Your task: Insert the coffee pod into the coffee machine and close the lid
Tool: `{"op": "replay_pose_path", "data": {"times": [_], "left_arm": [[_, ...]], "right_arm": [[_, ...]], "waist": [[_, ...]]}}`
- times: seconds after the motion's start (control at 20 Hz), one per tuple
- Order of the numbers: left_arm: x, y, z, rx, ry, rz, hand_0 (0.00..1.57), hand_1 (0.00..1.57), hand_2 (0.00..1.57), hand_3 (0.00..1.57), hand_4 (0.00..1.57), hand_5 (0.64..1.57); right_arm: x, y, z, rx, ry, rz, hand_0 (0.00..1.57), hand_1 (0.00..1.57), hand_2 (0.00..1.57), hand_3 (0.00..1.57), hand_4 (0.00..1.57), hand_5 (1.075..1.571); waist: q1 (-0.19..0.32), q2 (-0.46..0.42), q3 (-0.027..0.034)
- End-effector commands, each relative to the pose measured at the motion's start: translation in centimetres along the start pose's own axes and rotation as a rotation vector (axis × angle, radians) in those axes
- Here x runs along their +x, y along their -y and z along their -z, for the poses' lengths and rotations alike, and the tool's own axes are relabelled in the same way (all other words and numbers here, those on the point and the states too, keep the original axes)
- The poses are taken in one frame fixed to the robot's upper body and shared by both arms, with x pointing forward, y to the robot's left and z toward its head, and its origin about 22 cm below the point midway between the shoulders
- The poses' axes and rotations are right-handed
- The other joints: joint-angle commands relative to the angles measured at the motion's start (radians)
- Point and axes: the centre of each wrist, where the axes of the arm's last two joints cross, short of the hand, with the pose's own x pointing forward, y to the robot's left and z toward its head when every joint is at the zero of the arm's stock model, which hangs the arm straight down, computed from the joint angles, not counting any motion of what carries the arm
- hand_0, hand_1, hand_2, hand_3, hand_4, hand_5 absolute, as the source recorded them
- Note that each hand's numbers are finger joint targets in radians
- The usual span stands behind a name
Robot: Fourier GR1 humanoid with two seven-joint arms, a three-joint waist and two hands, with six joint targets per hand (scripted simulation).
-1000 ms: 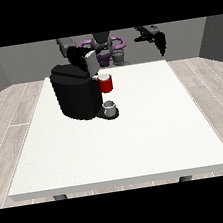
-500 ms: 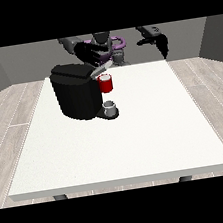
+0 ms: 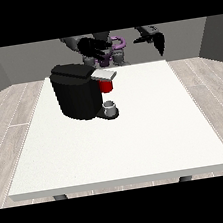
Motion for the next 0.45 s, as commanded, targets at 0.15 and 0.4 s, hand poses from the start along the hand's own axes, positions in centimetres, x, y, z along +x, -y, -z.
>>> {"op": "replay_pose_path", "data": {"times": [0.15,0.4], "left_arm": [[-2.7,1.5,-2.3,-0.01,-0.026,-0.051,0.0,0.0,0.0,0.0,0.25,1.571],[-4.7,-0.5,-4.5,0.104,-0.126,-0.021,0.0,0.0,0.0,0.0,0.19,1.571]], "right_arm": [[-2.5,-3.9,-3.3,0.067,0.053,0.142,0.0,0.0,0.0,0.0,0.28,1.571],[-7.9,-5.7,-10.7,0.029,-0.091,0.29,0.0,0.0,0.0,0.0,0.16,1.571]], "waist": [[-0.031,-0.073,0.0002],[-0.145,-0.178,0.0004]]}}
